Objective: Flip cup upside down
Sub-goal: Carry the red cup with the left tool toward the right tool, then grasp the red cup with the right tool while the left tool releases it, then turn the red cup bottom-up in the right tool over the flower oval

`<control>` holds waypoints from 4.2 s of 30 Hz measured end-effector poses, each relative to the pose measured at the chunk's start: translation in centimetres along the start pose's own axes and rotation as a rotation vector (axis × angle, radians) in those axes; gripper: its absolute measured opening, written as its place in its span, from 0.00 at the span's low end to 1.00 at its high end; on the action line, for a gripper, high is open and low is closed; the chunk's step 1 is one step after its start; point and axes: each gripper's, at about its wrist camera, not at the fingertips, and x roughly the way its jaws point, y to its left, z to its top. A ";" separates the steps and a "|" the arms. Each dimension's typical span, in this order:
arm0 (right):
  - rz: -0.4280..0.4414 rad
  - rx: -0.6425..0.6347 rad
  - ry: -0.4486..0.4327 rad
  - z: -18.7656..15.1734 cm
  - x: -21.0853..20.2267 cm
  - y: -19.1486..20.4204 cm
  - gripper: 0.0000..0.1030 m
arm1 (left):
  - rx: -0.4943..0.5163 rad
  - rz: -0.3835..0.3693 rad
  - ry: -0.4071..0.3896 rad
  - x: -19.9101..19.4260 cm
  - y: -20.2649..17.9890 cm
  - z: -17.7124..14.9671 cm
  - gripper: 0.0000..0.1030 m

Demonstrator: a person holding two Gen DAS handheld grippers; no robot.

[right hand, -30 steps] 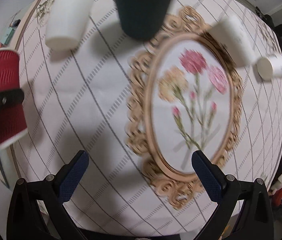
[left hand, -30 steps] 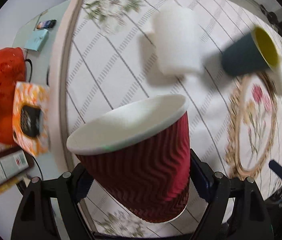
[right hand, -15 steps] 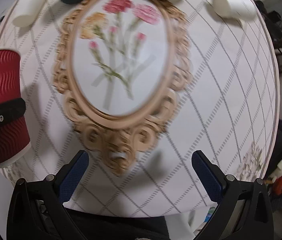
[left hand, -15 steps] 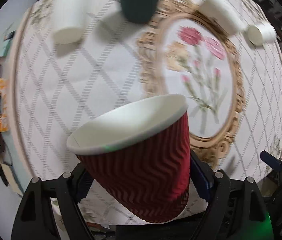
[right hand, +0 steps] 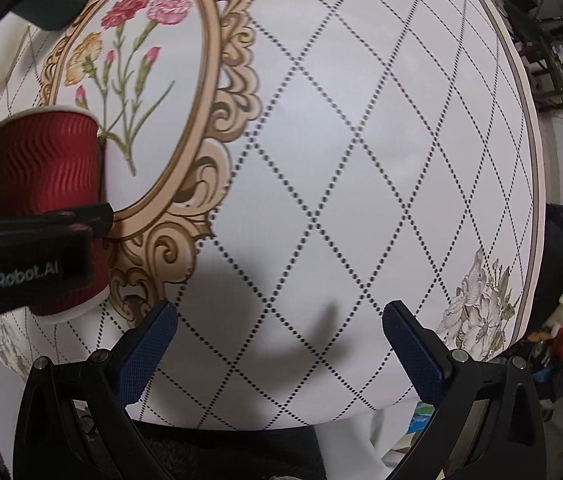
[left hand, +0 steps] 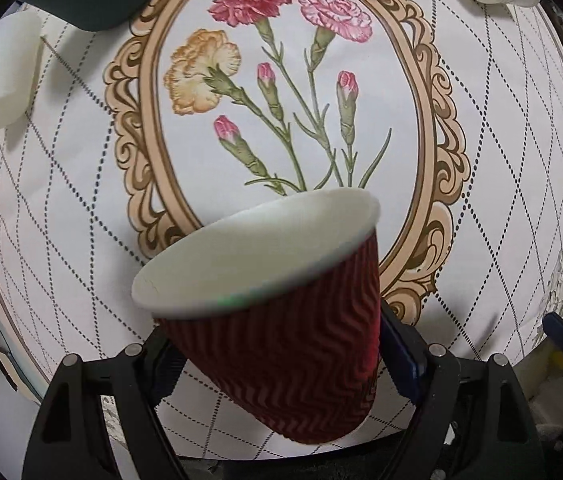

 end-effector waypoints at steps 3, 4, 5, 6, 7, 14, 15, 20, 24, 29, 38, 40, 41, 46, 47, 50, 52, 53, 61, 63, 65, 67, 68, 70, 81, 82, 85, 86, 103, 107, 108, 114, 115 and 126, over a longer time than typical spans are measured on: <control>0.007 0.009 -0.004 1.1 0.0 -2.1 1.00 | -0.008 0.002 0.000 0.6 -0.3 0.3 0.81; 0.011 0.014 -0.005 1.5 -0.4 -2.0 1.00 | -0.011 0.002 -0.002 1.1 -1.0 0.7 0.81; 0.013 0.016 -0.007 1.4 -0.4 -2.2 1.00 | -0.014 0.002 -0.004 1.2 -1.2 0.9 0.81; 0.015 0.017 -0.008 1.5 -0.3 -2.4 1.00 | -0.018 0.002 -0.005 1.4 -1.6 1.4 0.81; 0.017 0.018 -0.009 1.7 -0.2 -2.8 1.00 | -0.023 -0.002 -0.005 1.3 -1.5 1.4 0.81; 0.026 0.016 -0.019 1.6 -0.9 -2.1 1.00 | -0.063 -0.039 -0.025 0.0 1.1 -0.3 0.82; 0.026 0.015 -0.021 1.5 -0.9 -2.0 1.00 | -0.066 -0.038 -0.032 -0.3 1.3 -0.4 0.83; 0.030 0.010 -0.030 1.1 -1.3 -2.4 1.00 | -0.100 -0.050 -0.067 -2.6 2.2 -2.0 0.83; 0.032 0.008 -0.039 0.1 -1.9 0.4 1.00 | -0.131 -0.064 -0.087 -4.1 3.0 -3.2 0.83; 0.052 -0.002 -0.058 -0.5 -2.9 1.0 1.00 | -0.181 -0.087 -0.127 -7.6 4.7 -5.8 0.83; 0.116 -0.069 -0.116 -0.9 -7.1 3.3 1.00 | -0.311 -0.049 -0.270 -13.8 10.8 -12.2 0.83; 0.114 -0.119 -0.135 -1.0 -8.5 4.4 1.00 | -0.355 -0.024 -0.302 -14.8 12.5 -13.9 0.83; 0.092 -0.171 -0.155 -1.1 -9.4 5.4 1.00 | -0.375 -0.012 -0.313 -14.3 12.7 -13.8 0.83; -0.147 -0.614 -0.330 -2.9 -13.4 11.7 1.00 | -0.478 0.016 -0.328 -11.7 16.5 -15.7 0.83; -0.206 -0.733 -0.374 -3.7 -14.1 13.2 1.00 | -0.494 0.011 -0.318 -10.7 17.0 -15.6 0.84; -0.400 -1.064 -0.469 -6.3 -14.3 16.9 1.00 | -0.542 -0.010 -0.303 -8.7 18.8 -16.4 0.83; -0.552 -1.312 -0.496 -8.2 -13.2 18.9 1.00 | -0.570 -0.039 -0.288 -7.6 19.8 -16.6 0.84; -0.604 -1.404 -0.503 -8.9 -12.5 19.5 1.00 | -0.581 -0.052 -0.280 -7.1 20.2 -16.8 0.84; -0.930 -2.062 -0.406 -12.3 -5.4 20.1 1.00 | -0.644 -0.081 -0.212 -3.4 21.3 -17.8 0.84; -0.974 -2.199 -0.376 -12.5 -4.1 19.3 1.00 | -0.658 -0.074 -0.198 -2.6 21.2 -17.9 0.84; -1.032 -2.338 -0.379 -12.6 -2.7 18.4 0.99 | -0.679 -0.057 -0.190 -2.0 21.1 -18.3 0.84; -1.095 -2.484 -0.392 -12.8 -1.7 17.2 0.98 | -0.707 -0.061 -0.181 -1.6 21.0 -18.6 0.84; -1.134 -2.578 -0.397 -12.7 -1.1 16.2 0.98 | -0.721 -0.067 -0.175 -1.3 21.0 -18.7 0.84; -1.194 -2.731 -0.387 -12.1 0.0 14.5 0.98 | -0.738 -0.066 -0.163 -0.8 20.6 -18.8 0.84; -1.322 -3.140 -0.377 -7.4 2.4 11.2 0.93 | -0.785 -0.055 -0.148 0.6 20.4 -19.3 0.84; -1.334 -3.157 -0.381 -6.9 2.5 11.2 0.93 | -0.788 -0.053 -0.146 0.7 20.7 -19.3 0.84; -1.363 -3.189 -0.370 -5.1 2.7 10.8 0.88 | -0.802 -0.057 -0.140 1.1 21.1 -19.4 0.84; -1.365 -3.203 -0.359 -4.5 2.7 10.7 0.85 | -0.806 -0.058 -0.138 1.1 21.2 -19.5 0.84; -1.316 -3.251 -0.327 2.9 2.0 12.0 0.77 | -0.820 -0.053 -0.138 1.3 23.4 -20.0 0.84; -1.284 -3.235 -0.309 3.8 1.4 13.4 0.76 | -0.818 -0.052 -0.135 1.0 23.5 -19.6 0.84; -1.272 -3.226 -0.303 3.6 1.2 13.9 0.76 | -0.818 -0.050 -0.135 1.0 23.5 -19.7 0.84; -1.216 -3.130 -0.307 5.0 0.0 15.6 0.75 | -0.806 -0.035 -0.140 0.7 23.7 -19.5 0.84; -1.206 -3.101 -0.305 5.0 -0.2 16.1 0.75 | -0.803 -0.030 -0.141 0.7 23.8 -19.5 0.84; -0.932 -2.568 -0.134 7.8 -4.5 23.6 0.75 | -0.762 -0.013 -0.150 -0.1 23.8 -18.2 0.83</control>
